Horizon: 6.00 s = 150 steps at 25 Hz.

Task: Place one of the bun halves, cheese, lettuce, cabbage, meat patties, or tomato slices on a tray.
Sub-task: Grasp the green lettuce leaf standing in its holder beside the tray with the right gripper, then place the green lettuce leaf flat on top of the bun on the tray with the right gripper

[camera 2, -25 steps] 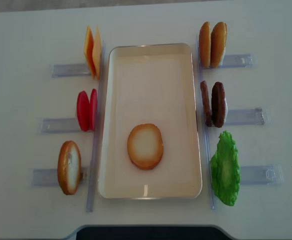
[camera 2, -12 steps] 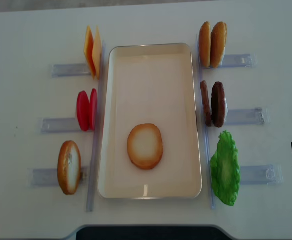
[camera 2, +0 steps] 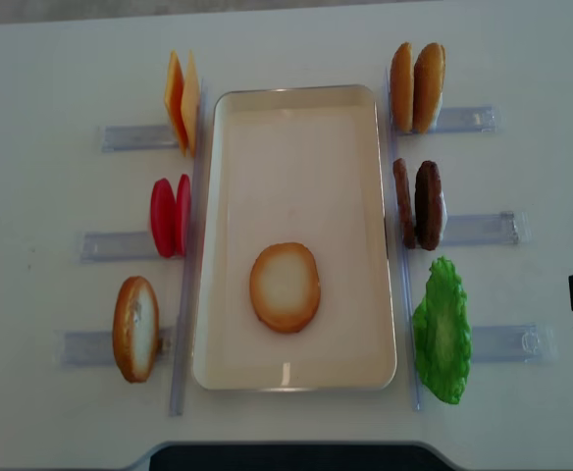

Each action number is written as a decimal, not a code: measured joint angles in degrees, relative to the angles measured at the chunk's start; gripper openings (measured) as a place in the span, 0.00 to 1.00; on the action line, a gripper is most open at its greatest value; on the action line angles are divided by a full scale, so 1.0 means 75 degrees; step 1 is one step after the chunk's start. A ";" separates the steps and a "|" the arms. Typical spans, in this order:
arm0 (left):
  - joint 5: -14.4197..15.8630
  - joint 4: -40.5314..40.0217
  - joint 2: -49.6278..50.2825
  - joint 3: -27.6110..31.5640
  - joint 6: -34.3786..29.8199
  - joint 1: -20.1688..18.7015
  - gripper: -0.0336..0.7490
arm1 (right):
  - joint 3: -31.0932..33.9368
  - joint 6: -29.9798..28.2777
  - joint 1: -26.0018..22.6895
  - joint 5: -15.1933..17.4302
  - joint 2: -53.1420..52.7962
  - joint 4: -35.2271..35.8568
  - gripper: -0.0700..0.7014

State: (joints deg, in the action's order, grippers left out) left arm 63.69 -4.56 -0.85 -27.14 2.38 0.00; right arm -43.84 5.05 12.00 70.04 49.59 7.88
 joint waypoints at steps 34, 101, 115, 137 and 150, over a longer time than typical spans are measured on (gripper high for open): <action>0.0000 0.0000 0.0000 0.0000 0.0000 0.0000 0.32 | -0.0699 0.2244 0.3064 -0.1028 0.2193 0.0077 0.56; 0.0000 0.0000 0.0000 0.0000 0.0000 0.0000 0.32 | -0.1749 0.1794 0.3187 -0.0181 0.1853 0.0705 0.17; 0.0000 0.0000 0.0000 0.0000 0.0000 0.0000 0.32 | -0.1754 -0.1628 0.3954 -0.1721 0.3423 0.5129 0.17; 0.0000 0.0000 0.0000 0.0000 0.0000 0.0000 0.32 | -0.1758 -0.7814 0.3350 -0.2000 0.6546 0.9512 0.17; 0.0000 -0.0021 0.0000 0.0000 0.0000 0.0000 0.32 | -0.1763 -0.8791 0.2699 -0.2036 0.7306 0.9815 0.17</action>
State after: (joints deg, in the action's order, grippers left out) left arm 63.69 -4.72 -0.85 -27.14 2.38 0.00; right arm -57.06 -60.88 32.24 54.77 104.39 81.50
